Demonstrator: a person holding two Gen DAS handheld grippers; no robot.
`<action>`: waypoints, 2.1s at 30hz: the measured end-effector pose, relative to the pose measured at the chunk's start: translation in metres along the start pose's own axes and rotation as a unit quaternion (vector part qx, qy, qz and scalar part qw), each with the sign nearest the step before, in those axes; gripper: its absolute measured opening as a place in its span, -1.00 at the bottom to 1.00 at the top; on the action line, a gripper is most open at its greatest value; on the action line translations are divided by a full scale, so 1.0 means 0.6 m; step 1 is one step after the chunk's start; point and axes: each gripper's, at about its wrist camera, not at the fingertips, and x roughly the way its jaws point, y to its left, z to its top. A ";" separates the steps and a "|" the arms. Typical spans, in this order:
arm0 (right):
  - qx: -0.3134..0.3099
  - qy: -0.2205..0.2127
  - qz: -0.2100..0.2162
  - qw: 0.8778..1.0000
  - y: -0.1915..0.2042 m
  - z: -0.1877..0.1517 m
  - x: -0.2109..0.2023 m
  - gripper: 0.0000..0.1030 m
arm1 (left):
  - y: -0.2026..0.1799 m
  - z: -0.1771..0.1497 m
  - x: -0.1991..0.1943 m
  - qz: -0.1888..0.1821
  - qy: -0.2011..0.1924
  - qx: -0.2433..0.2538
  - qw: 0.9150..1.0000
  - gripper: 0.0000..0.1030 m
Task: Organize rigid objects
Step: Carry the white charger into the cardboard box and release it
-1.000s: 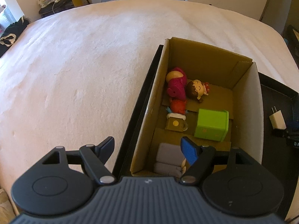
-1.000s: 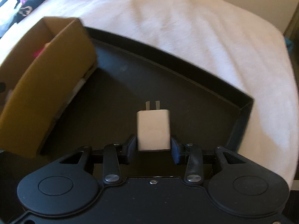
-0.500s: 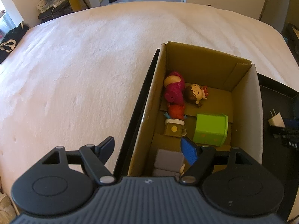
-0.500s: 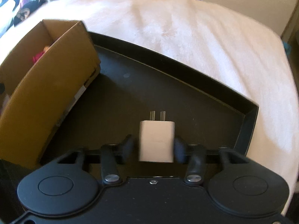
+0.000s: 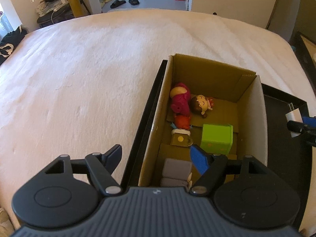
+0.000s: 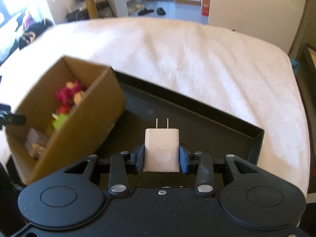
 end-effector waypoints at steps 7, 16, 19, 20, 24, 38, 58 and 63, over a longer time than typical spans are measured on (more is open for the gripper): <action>0.040 -0.028 0.018 0.999 0.017 -0.001 -0.029 -0.30 | 0.017 -0.001 -0.018 -0.016 -0.008 -0.005 1.000 0.42; 0.044 -0.070 0.034 0.996 0.080 0.020 -0.052 -0.30 | 0.036 -0.006 -0.035 -0.033 -0.020 -0.006 0.999 0.42; 0.031 -0.080 0.039 0.996 0.104 0.028 -0.055 -0.30 | 0.040 -0.009 -0.035 -0.040 -0.021 -0.006 0.999 0.41; 0.032 -0.084 0.040 0.995 0.109 0.031 -0.058 -0.30 | 0.040 -0.010 -0.033 -0.044 -0.021 -0.006 0.999 0.39; 0.033 -0.097 0.044 0.994 0.134 0.042 -0.051 -0.30 | 0.042 -0.012 -0.026 -0.057 -0.017 -0.007 0.998 0.30; -0.022 -0.091 0.035 0.995 0.208 0.059 -0.005 -0.29 | 0.050 -0.018 0.027 -0.078 0.006 -0.015 0.997 -0.18; -0.096 -0.068 -0.019 0.993 0.257 0.043 0.055 -0.22 | 0.073 -0.021 0.058 -0.092 0.022 -0.030 0.995 -0.77; -0.080 -0.073 -0.012 0.994 0.248 0.044 0.034 -0.18 | 0.072 -0.021 0.055 -0.088 0.024 -0.034 0.995 -0.76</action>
